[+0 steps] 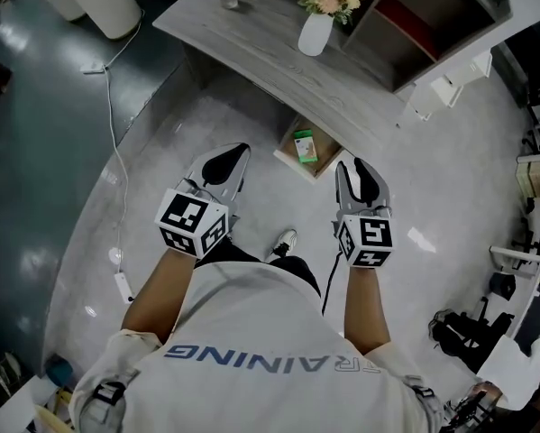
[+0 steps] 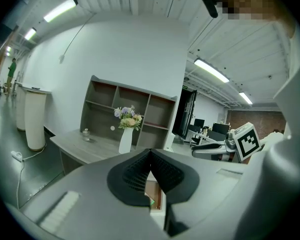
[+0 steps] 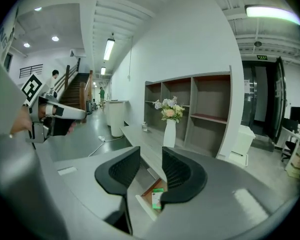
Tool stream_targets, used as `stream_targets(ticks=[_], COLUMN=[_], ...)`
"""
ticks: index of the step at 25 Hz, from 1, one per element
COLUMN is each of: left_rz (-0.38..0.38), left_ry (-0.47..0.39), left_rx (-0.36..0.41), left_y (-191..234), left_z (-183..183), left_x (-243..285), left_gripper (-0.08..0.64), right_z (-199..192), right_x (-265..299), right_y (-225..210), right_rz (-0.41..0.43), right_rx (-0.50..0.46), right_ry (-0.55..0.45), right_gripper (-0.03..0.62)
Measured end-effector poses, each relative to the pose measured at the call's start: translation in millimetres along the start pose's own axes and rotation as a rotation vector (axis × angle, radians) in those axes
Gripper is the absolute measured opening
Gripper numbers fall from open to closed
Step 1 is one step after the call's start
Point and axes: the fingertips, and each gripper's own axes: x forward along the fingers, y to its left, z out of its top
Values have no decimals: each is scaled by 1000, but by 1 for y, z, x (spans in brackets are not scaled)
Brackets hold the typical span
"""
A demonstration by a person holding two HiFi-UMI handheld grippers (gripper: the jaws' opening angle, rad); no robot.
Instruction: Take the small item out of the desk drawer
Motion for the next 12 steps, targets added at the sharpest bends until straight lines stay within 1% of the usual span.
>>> stream_targets(ticks=[4,8,10,12], left_rz=[-18,-32,-34,-37], left_ry=[-5,-2,2,7], left_rx=[4,7,6,5], left_y=[-2,-4,-6,-7], left_z=[3,3,2,0], left_x=[-3,-1,0,1], left_gripper=[2,3,2,2], right_z=[-3,-13,-18,-26], right_x=[3,6,7,8], right_y=[7,11,11,9], right_rz=[1,7,7,4], right_rx=[-23,-24,-19,-14], right_ry=[41,87,106,131], right_gripper=[253,343,367,370])
